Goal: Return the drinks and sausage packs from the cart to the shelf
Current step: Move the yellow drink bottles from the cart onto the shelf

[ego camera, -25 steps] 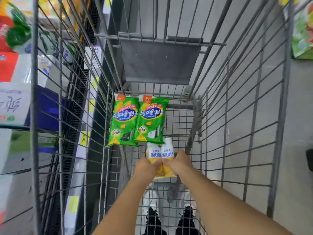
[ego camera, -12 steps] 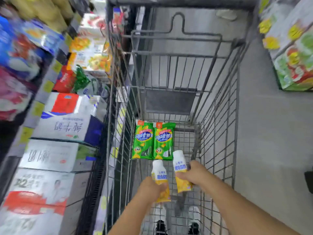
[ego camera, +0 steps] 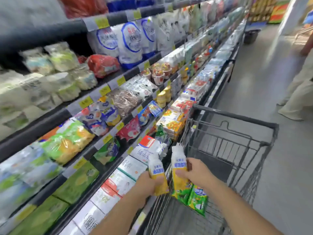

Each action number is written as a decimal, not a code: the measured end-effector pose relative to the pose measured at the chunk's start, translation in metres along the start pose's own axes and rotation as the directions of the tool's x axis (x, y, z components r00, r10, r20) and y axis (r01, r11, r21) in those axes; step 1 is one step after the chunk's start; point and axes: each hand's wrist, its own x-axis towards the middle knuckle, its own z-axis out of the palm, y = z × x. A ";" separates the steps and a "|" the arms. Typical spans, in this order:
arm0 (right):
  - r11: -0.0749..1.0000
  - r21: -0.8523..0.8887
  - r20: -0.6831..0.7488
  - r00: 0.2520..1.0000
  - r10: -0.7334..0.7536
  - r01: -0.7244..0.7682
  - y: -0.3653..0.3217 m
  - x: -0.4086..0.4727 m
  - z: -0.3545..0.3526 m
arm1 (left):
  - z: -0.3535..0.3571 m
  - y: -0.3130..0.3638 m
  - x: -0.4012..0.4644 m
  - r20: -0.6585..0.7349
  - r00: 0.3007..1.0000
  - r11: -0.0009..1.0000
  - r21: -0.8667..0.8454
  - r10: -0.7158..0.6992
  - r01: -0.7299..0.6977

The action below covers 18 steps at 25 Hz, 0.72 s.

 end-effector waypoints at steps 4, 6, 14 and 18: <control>0.966 -0.067 0.218 0.949 -0.228 0.248 -0.069 -0.055 0.041 | -0.071 -0.011 -0.087 -0.247 0.969 0.990 -0.124 0.027 -0.059; 0.926 -0.101 0.315 0.894 -0.318 0.365 -0.097 -0.086 0.077 | -0.108 -0.029 -0.135 -0.358 0.933 0.979 -0.176 0.033 -0.102; 0.759 -0.082 0.584 0.648 -0.488 0.646 -0.193 -0.228 0.274 | -0.267 -0.167 -0.329 -0.685 0.725 0.921 -0.326 -0.075 -0.213; 0.659 -0.038 0.683 0.501 -0.531 0.751 -0.227 -0.324 0.401 | -0.344 -0.245 -0.450 -0.804 0.572 0.911 -0.345 -0.163 -0.225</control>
